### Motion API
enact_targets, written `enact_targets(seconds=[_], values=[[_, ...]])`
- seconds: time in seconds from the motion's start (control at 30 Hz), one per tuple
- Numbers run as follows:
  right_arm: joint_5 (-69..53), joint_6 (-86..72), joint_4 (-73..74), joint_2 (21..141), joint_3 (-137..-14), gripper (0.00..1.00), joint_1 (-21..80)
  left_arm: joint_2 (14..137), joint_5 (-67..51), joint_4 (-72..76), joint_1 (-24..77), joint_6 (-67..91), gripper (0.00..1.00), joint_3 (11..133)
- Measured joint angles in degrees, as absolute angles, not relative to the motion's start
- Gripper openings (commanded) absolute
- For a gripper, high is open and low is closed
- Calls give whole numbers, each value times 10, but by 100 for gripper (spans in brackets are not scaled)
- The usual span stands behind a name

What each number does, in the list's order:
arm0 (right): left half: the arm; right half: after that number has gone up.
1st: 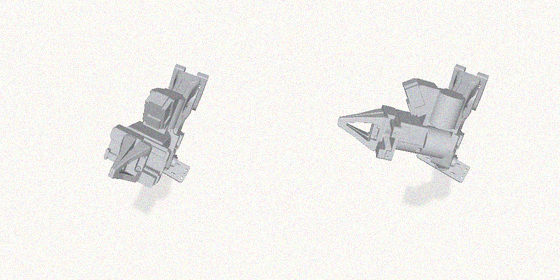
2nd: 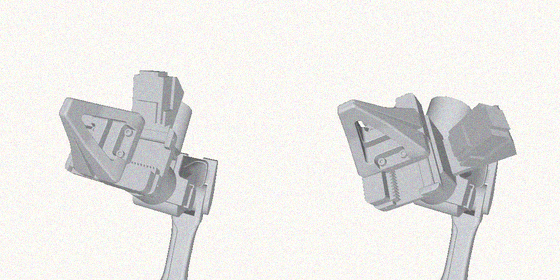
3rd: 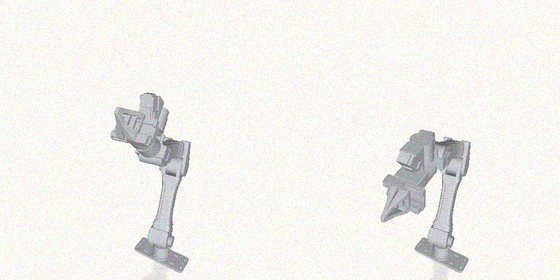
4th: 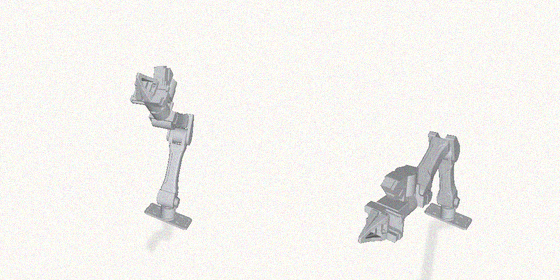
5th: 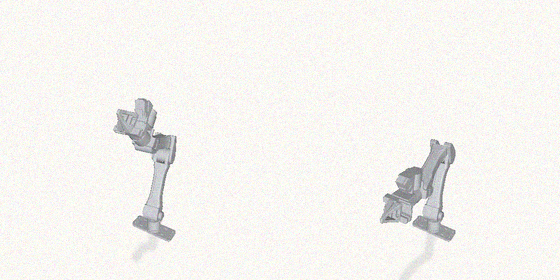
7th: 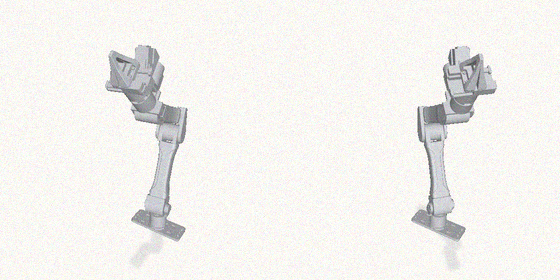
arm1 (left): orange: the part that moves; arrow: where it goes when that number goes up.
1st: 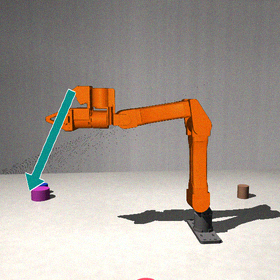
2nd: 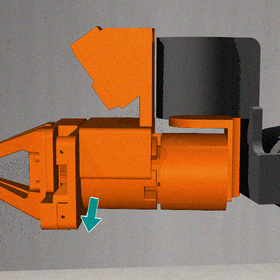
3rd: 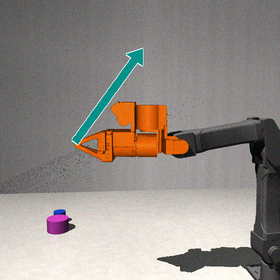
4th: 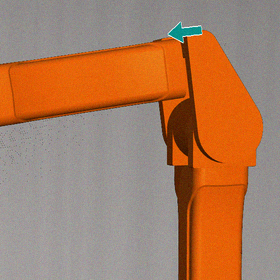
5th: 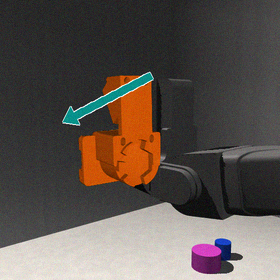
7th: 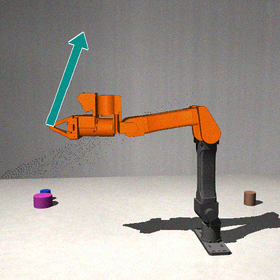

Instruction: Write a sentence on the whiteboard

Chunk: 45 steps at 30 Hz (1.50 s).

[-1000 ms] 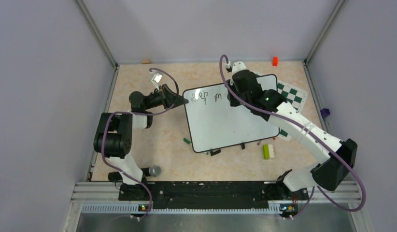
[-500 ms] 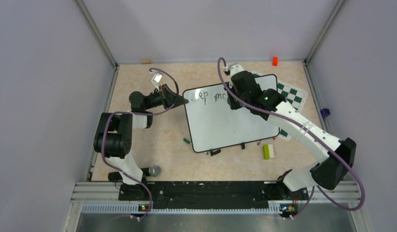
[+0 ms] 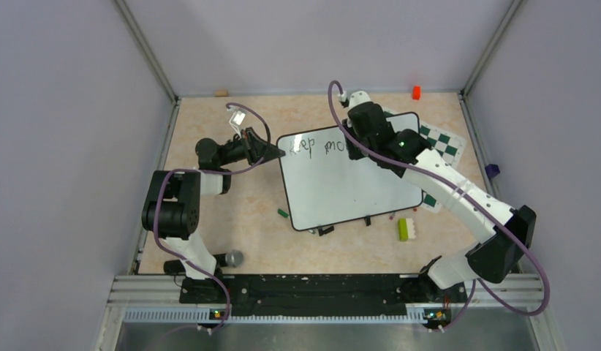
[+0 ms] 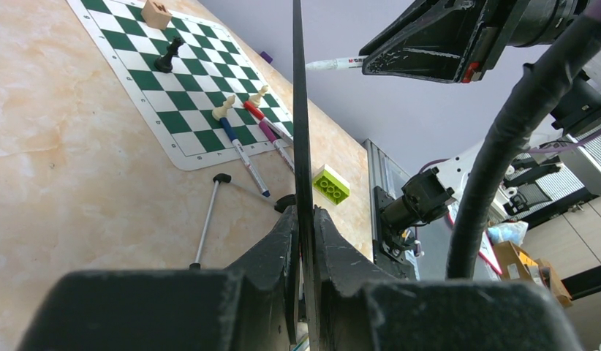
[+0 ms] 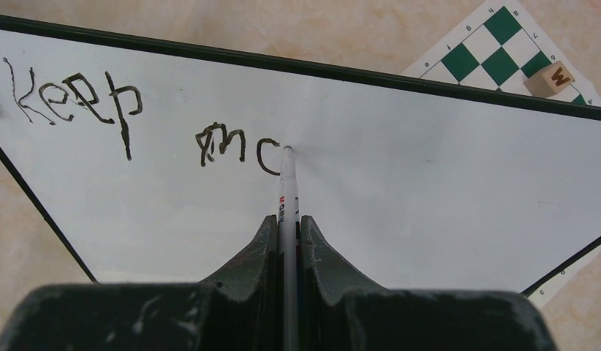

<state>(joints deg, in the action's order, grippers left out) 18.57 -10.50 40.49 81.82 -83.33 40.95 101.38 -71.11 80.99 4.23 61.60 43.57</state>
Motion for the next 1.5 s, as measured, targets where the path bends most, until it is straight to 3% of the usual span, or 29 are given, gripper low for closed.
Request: enact_targets(seconds=[1.5], values=[[195, -101, 390, 807, -832, 0, 407, 1013, -711, 810, 42, 616, 11, 436]])
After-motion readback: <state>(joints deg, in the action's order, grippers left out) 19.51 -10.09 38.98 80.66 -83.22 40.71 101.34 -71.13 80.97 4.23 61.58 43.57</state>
